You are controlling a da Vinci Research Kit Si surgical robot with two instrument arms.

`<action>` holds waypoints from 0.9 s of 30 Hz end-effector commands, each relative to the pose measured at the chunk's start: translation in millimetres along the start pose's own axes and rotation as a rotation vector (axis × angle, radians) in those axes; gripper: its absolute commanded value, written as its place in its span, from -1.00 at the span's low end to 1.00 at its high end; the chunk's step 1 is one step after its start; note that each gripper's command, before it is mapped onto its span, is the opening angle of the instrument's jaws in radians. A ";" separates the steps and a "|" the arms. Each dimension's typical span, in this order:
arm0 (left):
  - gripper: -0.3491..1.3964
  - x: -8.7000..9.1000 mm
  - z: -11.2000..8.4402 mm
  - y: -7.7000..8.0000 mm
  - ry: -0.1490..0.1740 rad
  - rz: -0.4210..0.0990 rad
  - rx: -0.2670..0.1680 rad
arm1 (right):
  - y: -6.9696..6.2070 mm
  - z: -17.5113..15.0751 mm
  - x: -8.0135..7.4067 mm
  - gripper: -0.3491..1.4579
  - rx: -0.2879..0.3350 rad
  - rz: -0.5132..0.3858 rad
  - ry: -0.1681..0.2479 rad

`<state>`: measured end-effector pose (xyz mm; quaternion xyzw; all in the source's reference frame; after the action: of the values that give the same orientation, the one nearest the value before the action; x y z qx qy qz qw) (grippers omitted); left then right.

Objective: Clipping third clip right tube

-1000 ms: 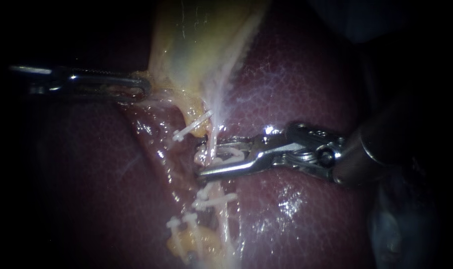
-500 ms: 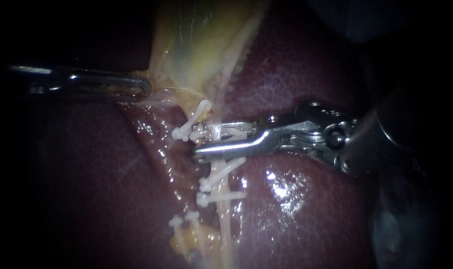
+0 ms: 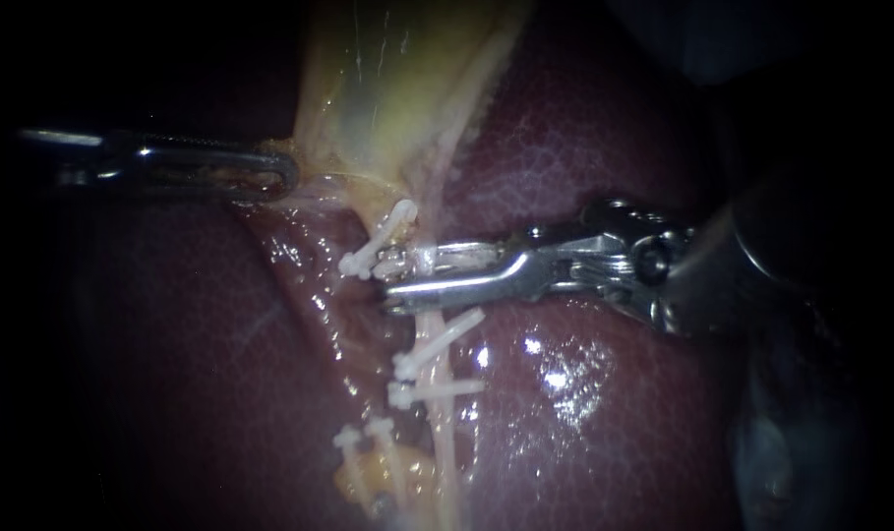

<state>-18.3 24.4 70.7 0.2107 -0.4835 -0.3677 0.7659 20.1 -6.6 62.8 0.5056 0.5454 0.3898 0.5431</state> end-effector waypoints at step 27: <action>-1.00 0.0 -0.1 0.0 0.000 0.001 0.000 | 0.5 2.4 -1.1 -0.07 -0.003 -0.090 0.042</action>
<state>-18.3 24.4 70.8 0.2103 -0.4835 -0.3678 0.7660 22.5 -8.0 63.1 0.4684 0.5863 0.3479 0.5619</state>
